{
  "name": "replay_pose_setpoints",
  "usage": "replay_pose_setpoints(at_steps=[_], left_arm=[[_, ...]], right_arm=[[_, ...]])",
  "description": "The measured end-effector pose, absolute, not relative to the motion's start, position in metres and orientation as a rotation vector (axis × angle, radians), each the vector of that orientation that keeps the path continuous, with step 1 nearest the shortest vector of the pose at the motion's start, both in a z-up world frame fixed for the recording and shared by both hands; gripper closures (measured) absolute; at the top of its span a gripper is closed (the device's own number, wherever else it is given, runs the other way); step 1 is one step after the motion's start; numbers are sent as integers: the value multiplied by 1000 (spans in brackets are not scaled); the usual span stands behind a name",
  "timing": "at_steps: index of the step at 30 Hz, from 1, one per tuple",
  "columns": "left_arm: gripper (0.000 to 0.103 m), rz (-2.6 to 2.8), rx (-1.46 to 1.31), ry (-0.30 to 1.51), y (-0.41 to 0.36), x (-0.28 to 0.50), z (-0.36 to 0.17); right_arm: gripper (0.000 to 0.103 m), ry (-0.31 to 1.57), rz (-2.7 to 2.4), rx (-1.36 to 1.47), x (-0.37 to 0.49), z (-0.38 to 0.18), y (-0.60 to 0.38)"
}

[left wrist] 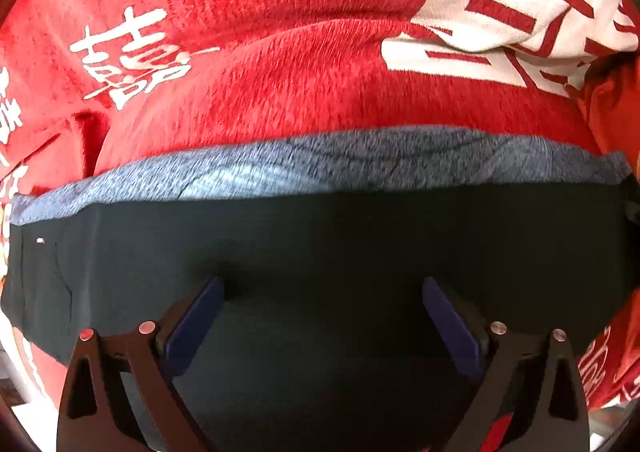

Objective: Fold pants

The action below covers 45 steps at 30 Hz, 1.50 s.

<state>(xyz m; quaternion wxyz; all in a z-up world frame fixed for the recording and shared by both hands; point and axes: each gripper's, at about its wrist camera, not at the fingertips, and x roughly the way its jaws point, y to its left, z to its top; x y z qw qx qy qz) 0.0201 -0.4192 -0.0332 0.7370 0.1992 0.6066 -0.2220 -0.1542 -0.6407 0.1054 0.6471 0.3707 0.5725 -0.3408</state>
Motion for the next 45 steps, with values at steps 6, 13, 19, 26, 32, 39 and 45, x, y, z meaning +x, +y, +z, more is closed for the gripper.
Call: replay_pose_setpoints(at_steps=[6, 13, 19, 26, 32, 39, 45], left_arm=[[3, -523, 419, 1352, -379, 2, -19], [3, -491, 400, 1335, -297, 23, 6], [3, -391, 435, 1283, -197, 84, 16], [3, -244, 517, 1240, -99, 157, -23], [0, -359, 406, 1277, -69, 180, -45], [0, -438, 406, 1258, -64, 182, -49], [0, -478, 425, 1270, -64, 184, -47]], right_arm=[[72, 1262, -591, 940, -160, 126, -575], [70, 1250, -356, 1073, -113, 120, -468], [65, 1236, -152, 1216, -63, 102, -363], [65, 1229, -72, 1350, -22, 55, -281], [65, 1166, -120, 1401, -24, 43, -275], [86, 1179, -150, 1419, -1, 37, -281], [94, 1189, -190, 1210, 13, 80, -277]])
